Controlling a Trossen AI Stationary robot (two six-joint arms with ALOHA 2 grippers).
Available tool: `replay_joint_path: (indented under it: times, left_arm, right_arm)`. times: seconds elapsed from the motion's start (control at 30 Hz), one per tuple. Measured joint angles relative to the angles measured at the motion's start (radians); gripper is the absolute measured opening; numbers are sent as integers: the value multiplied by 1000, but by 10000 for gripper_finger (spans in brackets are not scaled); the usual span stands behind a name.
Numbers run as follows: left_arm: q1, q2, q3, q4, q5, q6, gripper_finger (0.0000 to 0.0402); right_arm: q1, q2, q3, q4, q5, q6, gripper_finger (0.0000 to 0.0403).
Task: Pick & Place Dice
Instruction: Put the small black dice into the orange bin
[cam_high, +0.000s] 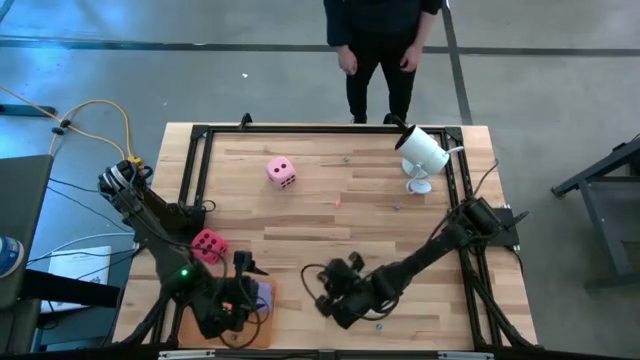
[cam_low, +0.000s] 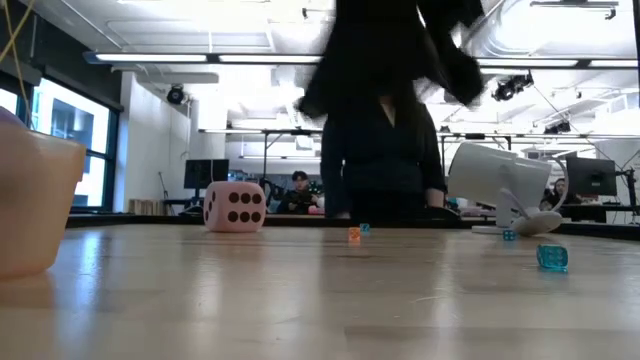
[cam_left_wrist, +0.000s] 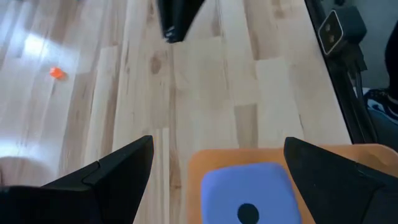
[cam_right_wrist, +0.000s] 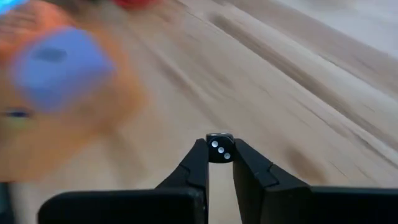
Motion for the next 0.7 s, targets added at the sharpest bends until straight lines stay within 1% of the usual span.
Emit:
replay_joint_path:
  times: [0.13,0.23,0.33,0.47,0.6,0.7]
  left_arm:
    - [8,0,0,4,10,19,349]
    - [10,0,0,4,-3,27,349]
    - [19,0,-1,26,-9,15,349]
    - [22,0,-1,91,-19,47,349]
    - [27,4,-1,112,-17,53,349]
    - [42,4,-1,159,-26,63,349]
  right_arm:
    - [40,-2,46,142,13,-165,29]
    - [72,-2,54,242,20,-284,29]
    - [95,-2,54,348,21,-365,29]
    - [97,-2,54,423,7,-425,31]
    - [95,-3,54,431,-8,-428,30]
    - [96,-2,54,431,-31,-426,30]
